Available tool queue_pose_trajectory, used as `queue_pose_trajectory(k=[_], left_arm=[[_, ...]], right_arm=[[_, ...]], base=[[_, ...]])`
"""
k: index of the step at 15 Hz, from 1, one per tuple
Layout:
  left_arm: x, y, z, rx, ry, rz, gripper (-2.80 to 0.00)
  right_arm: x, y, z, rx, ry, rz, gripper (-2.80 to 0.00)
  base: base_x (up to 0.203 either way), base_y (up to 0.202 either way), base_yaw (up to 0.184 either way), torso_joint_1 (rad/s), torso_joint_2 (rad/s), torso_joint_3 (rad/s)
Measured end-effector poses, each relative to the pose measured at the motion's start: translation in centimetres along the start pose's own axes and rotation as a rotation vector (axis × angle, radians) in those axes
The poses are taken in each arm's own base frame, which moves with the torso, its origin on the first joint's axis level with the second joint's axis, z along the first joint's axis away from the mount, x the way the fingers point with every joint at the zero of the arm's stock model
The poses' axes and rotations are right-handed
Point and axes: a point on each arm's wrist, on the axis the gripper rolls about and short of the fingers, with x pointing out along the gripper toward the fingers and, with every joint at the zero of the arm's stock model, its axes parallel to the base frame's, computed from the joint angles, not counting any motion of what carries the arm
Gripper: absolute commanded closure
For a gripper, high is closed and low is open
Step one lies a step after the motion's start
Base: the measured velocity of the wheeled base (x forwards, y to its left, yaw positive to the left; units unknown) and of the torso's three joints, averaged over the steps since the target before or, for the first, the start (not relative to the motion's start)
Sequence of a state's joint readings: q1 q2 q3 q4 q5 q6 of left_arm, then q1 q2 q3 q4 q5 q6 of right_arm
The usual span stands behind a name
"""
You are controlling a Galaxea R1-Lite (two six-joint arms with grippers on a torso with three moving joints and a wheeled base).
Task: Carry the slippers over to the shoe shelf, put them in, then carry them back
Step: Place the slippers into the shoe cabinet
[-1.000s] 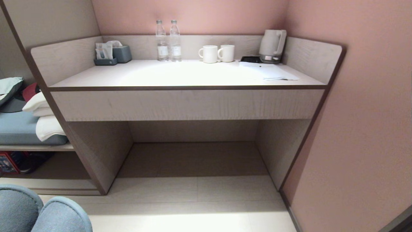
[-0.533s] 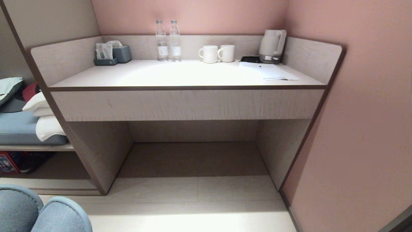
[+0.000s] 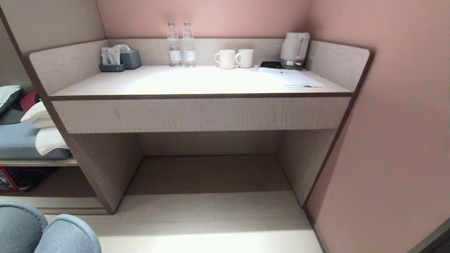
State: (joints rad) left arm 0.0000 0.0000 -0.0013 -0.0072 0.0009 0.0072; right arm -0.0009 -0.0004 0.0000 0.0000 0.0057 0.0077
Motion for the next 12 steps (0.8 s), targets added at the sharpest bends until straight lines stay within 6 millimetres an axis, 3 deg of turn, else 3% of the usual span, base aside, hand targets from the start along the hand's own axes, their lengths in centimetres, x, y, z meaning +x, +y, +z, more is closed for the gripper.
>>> queue_pose_trajectory(k=[2, 12], left_arm=[[0.00, 0.00, 0.00, 0.001, 0.000, 0.000, 0.00], [0.00, 0.00, 0.00, 0.001, 0.000, -0.001, 0.00]], right_arm=[[0.00, 0.00, 0.01, 0.000, 0.000, 0.000, 0.00], [0.00, 0.00, 0.00, 0.000, 0.000, -0.001, 0.00]], base=[[0.004, 0.089, -0.003, 0.006, 0.00, 0.007], [0.000, 0.197, -0.002, 0.002, 0.00, 0.003]])
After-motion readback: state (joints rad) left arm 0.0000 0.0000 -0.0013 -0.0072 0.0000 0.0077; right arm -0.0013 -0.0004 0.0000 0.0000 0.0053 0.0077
